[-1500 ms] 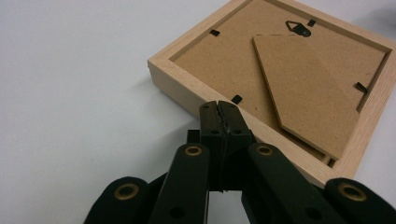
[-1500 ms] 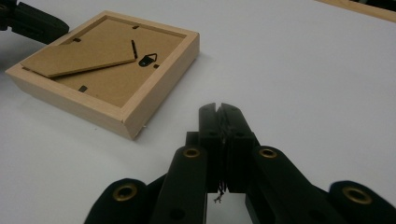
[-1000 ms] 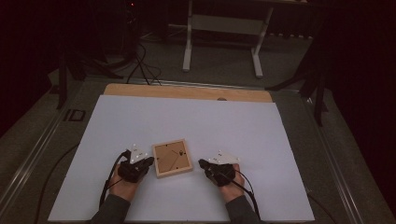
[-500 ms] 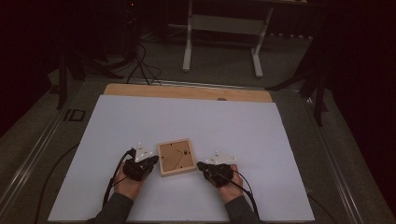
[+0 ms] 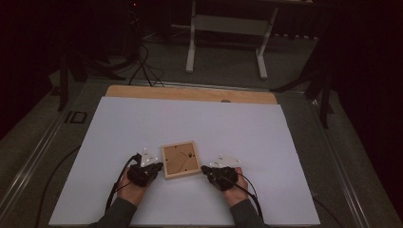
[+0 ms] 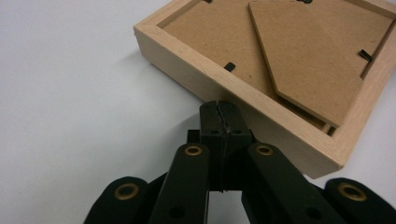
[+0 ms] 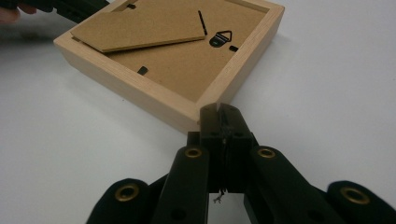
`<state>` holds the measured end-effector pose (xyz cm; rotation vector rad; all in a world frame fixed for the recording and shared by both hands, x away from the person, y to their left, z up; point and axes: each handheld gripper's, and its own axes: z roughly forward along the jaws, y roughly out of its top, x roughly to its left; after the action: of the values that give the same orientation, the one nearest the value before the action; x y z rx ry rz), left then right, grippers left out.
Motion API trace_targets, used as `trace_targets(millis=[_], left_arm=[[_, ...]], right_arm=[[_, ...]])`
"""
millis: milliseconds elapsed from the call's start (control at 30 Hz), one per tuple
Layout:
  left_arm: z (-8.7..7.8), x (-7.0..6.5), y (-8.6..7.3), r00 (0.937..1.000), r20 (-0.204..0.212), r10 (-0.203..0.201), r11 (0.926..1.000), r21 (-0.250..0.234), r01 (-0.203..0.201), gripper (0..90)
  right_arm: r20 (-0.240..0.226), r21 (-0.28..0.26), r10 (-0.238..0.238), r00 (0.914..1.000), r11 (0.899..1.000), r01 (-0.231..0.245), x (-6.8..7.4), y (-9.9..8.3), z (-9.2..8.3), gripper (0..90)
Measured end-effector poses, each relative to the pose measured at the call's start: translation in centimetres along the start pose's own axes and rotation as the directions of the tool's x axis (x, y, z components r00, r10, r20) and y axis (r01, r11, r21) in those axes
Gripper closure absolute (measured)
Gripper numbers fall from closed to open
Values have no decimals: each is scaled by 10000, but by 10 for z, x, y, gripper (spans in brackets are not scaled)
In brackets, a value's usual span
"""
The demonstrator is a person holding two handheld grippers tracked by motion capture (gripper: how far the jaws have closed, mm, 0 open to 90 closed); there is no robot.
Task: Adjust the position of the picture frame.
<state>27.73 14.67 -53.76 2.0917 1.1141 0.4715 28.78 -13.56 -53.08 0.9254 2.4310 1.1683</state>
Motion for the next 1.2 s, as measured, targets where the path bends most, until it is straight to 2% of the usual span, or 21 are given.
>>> trace_targets(millis=[167,367,633,933,1200], left_arm=[[2,0,1,9999,3,-148,9998,-98,148,896],[7,3,4,9986,222,-485,9987,-147,488,896],[12,1,7,9977,431,-524,9984,-198,533,896],[17,0,10,9972,330,-676,9971,-326,687,897],[13,-3,8,9982,468,-377,9992,-109,382,896]], right_arm=[[-7,10,-8,10000,10000,8,0,0,0,891],[40,50,43,10000,10000,-44,-2,0,-1,891],[169,18,176,9997,9998,-177,-5,0,-3,892],[281,-6,247,9993,9997,-247,-6,-1,-4,896],[287,14,242,9993,9997,-242,-6,-1,-4,895]])
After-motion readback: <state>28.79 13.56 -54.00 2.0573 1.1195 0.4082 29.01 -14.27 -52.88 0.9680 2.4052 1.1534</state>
